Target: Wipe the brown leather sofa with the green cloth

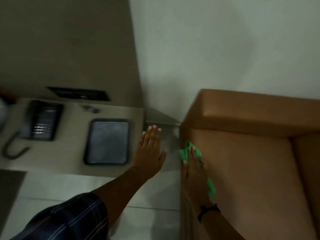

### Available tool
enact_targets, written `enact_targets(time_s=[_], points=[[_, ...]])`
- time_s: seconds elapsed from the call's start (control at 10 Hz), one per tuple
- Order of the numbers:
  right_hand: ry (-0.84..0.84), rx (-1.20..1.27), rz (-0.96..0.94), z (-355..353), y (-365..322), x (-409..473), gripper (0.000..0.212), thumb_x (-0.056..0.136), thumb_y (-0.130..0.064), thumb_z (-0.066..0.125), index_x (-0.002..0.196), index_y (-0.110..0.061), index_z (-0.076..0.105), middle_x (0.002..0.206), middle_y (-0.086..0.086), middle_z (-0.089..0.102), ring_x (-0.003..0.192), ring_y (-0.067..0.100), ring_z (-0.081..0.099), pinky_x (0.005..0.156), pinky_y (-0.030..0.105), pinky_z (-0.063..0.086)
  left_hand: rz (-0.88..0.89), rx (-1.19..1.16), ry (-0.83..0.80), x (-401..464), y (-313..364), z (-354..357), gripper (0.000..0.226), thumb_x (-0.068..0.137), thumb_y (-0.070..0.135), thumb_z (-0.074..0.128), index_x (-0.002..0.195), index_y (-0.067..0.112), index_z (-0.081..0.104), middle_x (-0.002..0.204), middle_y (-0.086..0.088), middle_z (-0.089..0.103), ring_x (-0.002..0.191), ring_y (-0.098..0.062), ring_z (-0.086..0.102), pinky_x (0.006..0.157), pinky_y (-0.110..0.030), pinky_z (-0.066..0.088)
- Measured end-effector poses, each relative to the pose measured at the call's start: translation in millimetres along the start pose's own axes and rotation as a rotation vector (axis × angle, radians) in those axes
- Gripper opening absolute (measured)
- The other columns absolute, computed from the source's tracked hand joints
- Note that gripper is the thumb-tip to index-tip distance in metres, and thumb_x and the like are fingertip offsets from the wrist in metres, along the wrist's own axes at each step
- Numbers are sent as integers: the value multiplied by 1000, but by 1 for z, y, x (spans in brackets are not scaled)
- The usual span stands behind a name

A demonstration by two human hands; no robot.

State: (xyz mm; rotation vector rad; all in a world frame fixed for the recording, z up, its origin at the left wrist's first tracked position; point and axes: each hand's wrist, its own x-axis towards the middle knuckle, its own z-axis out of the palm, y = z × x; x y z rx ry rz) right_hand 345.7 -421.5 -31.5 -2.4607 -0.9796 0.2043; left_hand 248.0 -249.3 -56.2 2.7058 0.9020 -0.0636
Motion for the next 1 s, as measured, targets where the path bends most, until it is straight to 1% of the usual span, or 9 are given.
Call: enact_targets(time_s=[0.1,0.2,0.3,0.4,0.6,0.7,0.8,0.9,1.0], points=[[-117,-31,-65,28,-86,25,54,110,-27,45,157,-3,50,163,19,50,135,44,58,111,57,50,-115,23,-6,-19,-78,-31,86,111,61,18,176,5,6,185,-20,4,171,-31,-7,137,-45,-9],[-347,-89,-106,95,-188,46,62,115,-38,35,172,-18,20,180,6,13,157,36,30,124,55,31,-208,81,8,-43,-195,-53,88,110,61,13,176,3,8,184,-23,8,173,-36,4,138,-47,-4],[-426,-95,-114,150,-232,58,65,115,-41,33,173,-22,9,181,2,0,161,33,17,125,56,27,-249,107,-43,-53,-260,-51,89,109,62,12,176,3,8,184,-24,10,173,-36,4,140,-49,0],[-474,-194,-118,223,-257,70,66,115,-43,31,173,-22,5,181,2,-4,162,34,12,124,58,28,-258,112,-64,-61,-324,-33,89,110,63,14,176,3,8,184,-24,9,172,-34,0,140,-48,0],[-542,-344,-102,311,-266,78,65,116,-41,29,173,-21,6,181,5,-7,162,38,10,119,63,34,-254,61,-117,-61,-384,10,87,111,63,14,176,6,0,184,-22,-1,171,-32,-10,139,-47,-6],[-531,-368,-94,323,-264,76,65,116,-41,31,173,-21,7,181,7,-7,161,41,12,116,65,37,-231,36,-130,-61,-390,18,87,112,63,16,176,6,-1,184,-22,-2,172,-33,-9,140,-47,-5],[-559,-415,-97,328,-267,67,71,115,-48,30,173,-23,-3,180,5,-11,165,39,4,119,66,33,-203,8,-131,-61,-391,18,86,112,62,18,176,6,3,185,-23,2,172,-34,-6,140,-47,-4],[-620,-404,-75,323,-270,72,73,113,-55,24,172,-25,-10,179,4,-17,166,35,-7,125,67,25,-187,-11,-96,-55,-388,6,85,112,61,16,176,6,3,185,-22,3,172,-34,-5,140,-46,-5],[-625,-323,-116,300,-277,75,79,108,-64,20,171,-27,-11,179,3,-19,164,32,-17,130,67,13,-171,-45,-8,-48,-380,-22,84,111,62,15,174,9,-4,184,-21,-1,171,-32,-9,140,-46,-4]])
